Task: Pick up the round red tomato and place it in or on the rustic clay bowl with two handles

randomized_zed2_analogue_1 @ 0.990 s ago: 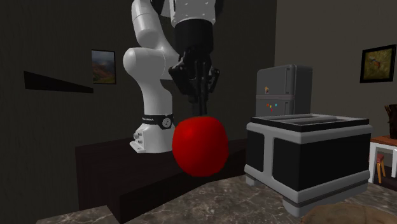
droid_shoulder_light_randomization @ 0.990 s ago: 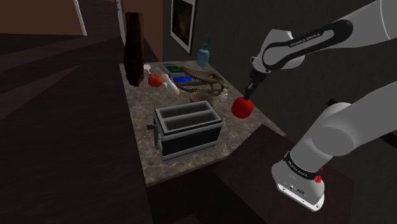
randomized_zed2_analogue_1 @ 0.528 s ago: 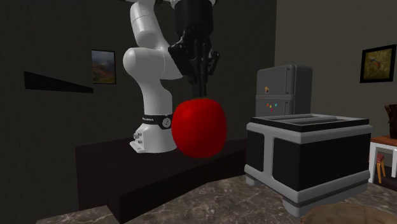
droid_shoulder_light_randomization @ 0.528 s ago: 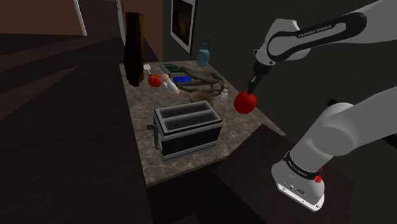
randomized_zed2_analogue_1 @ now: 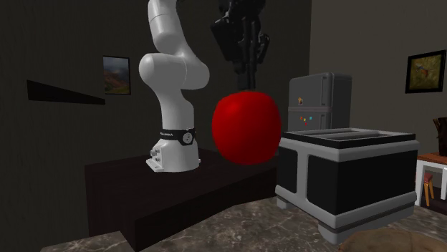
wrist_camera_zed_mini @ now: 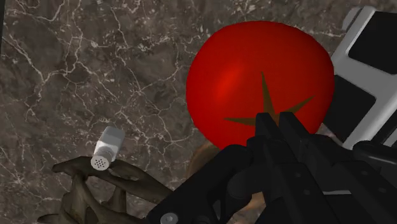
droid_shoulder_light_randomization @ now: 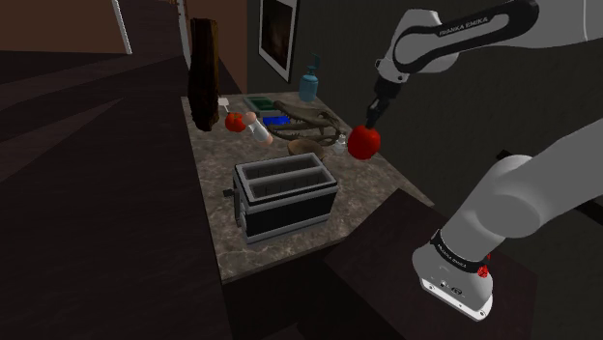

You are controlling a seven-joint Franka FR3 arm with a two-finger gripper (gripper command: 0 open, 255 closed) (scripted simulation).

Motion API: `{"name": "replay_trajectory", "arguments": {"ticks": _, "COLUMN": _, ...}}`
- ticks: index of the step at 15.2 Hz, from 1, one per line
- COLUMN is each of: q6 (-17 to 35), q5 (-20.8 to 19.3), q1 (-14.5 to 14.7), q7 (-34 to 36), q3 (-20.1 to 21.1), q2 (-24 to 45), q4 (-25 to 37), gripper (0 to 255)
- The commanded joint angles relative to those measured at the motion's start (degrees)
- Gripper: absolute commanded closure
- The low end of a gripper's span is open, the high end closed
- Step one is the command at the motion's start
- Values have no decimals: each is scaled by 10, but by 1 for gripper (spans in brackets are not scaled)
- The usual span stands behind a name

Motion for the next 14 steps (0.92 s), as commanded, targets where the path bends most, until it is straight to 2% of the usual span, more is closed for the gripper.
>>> {"name": "replay_trajectory", "arguments": {"ticks": 1, "q6": -7, "q5": 16, "q1": 14, "q7": 5, "q3": 4, "q2": 41, "q4": 48, "gripper": 255}}
{"name": "replay_trajectory", "arguments": {"ticks": 7, "q6": -41, "q5": 55, "q1": 38, "q7": 8, "q3": 10, "q2": 158, "q4": 195, "gripper": 255}}
{"name": "replay_trajectory", "arguments": {"ticks": 14, "q6": -109, "q5": 97, "q1": 46, "q7": 10, "q3": 17, "q2": 299, "q4": 398, "gripper": 255}}
